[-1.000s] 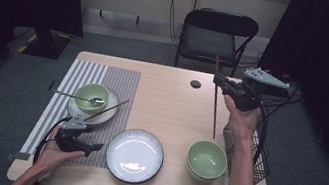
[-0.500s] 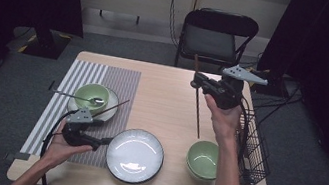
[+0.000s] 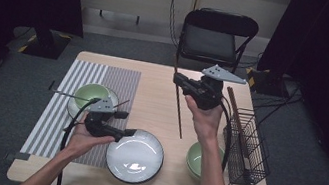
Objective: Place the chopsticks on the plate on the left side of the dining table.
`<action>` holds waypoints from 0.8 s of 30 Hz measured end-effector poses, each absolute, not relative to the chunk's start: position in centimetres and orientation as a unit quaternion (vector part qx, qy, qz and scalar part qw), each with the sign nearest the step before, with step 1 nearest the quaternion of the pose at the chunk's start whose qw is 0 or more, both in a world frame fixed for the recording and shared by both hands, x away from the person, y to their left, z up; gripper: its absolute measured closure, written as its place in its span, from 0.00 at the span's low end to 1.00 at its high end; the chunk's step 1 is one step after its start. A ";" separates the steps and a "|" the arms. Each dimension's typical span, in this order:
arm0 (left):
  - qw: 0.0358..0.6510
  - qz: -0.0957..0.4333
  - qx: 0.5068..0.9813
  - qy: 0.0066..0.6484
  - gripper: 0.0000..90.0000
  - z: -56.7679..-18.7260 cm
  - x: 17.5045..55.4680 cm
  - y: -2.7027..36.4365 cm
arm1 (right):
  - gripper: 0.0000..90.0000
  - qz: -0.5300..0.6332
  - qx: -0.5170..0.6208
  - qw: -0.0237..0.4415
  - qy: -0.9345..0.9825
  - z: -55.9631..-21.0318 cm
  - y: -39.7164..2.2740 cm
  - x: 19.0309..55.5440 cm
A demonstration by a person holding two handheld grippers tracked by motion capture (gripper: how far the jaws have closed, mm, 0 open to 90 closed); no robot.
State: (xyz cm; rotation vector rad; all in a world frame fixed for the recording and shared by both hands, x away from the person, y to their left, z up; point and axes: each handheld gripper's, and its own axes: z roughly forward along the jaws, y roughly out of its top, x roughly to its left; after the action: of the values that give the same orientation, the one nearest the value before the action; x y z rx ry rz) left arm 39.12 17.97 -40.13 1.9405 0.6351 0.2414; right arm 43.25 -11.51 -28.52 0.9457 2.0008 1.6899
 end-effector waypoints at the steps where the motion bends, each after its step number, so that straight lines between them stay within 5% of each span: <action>1: 0.523 0.097 0.805 0.261 0.32 -39.9 39.3 17.6 | 0.95 0.599 0.330 0.175 0.708 -28.6 -11.2 43.2; 12: 0.573 0.074 0.778 0.247 0.34 -37.8 40.8 14.3 | 0.95 0.610 0.305 0.153 0.715 -29.1 -7.6 42.4; 24: 0.596 0.086 0.763 0.236 0.67 -37.5 42.3 14.5 | 0.95 0.626 0.293 0.146 0.708 -28.8 -7.2 41.4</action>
State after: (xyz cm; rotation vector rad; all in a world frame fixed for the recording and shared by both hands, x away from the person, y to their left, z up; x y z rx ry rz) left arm 42.33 14.48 -37.46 1.7705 0.5477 0.1995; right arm 41.38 -7.25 -28.84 0.8424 2.0375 1.8038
